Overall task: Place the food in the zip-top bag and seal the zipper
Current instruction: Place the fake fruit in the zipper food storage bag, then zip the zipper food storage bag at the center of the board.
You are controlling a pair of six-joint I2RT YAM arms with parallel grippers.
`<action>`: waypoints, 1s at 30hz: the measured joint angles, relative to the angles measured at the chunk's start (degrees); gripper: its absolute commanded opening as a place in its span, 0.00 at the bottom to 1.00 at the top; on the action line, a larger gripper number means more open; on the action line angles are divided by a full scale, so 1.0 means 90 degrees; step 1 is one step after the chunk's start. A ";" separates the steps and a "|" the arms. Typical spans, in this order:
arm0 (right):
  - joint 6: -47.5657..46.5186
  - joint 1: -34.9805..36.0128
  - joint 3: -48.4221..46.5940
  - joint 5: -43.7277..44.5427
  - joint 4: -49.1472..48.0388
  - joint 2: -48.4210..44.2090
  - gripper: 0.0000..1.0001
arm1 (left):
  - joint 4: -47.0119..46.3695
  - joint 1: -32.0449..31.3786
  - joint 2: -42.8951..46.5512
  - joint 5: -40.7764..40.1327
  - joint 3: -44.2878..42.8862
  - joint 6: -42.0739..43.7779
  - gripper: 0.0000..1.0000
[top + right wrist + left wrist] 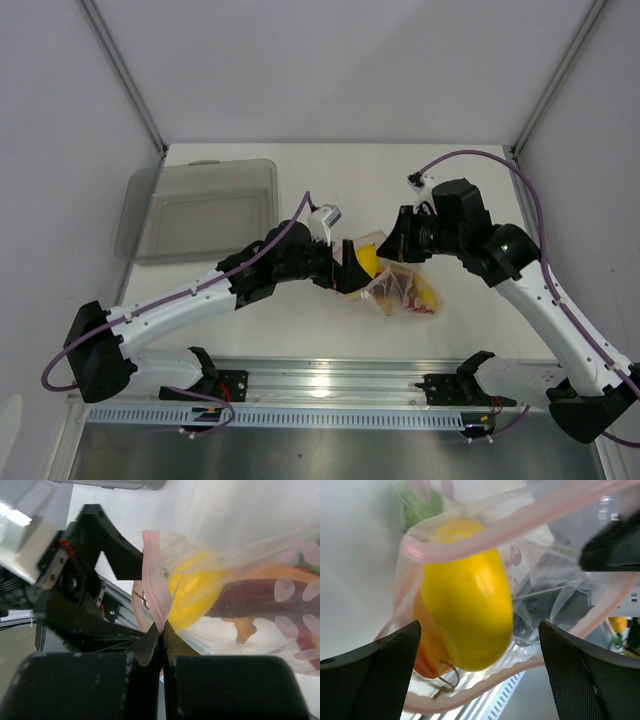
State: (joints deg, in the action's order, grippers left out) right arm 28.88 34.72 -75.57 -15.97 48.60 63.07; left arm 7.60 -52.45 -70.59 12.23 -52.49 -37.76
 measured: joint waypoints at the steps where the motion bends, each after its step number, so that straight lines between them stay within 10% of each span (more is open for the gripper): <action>1: 0.0000 -0.0002 0.0000 0.0000 0.0022 0.0000 0.00 | 0.0075 -0.0066 0.0019 -0.0126 -0.0097 0.0104 0.99; 13: -0.0199 -0.0002 -0.0017 -0.0338 0.0240 -0.0007 0.00 | 0.0877 -0.0721 0.1766 -0.2594 -0.0398 0.0967 1.00; 25: -0.0408 -0.0002 -0.0097 -0.0976 0.0410 -0.0138 0.00 | 0.1498 -0.0663 0.0262 -0.2399 -0.0396 0.1005 0.98; 30: -0.0525 0.0000 -0.0119 -0.1037 0.0481 -0.0226 0.00 | 0.1457 -0.0386 0.0223 -0.1858 -0.0396 0.0804 0.58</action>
State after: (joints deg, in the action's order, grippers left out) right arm 24.16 34.72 -76.64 -25.30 52.93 61.04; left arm 20.71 -55.92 -68.58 -4.49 -56.05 -30.52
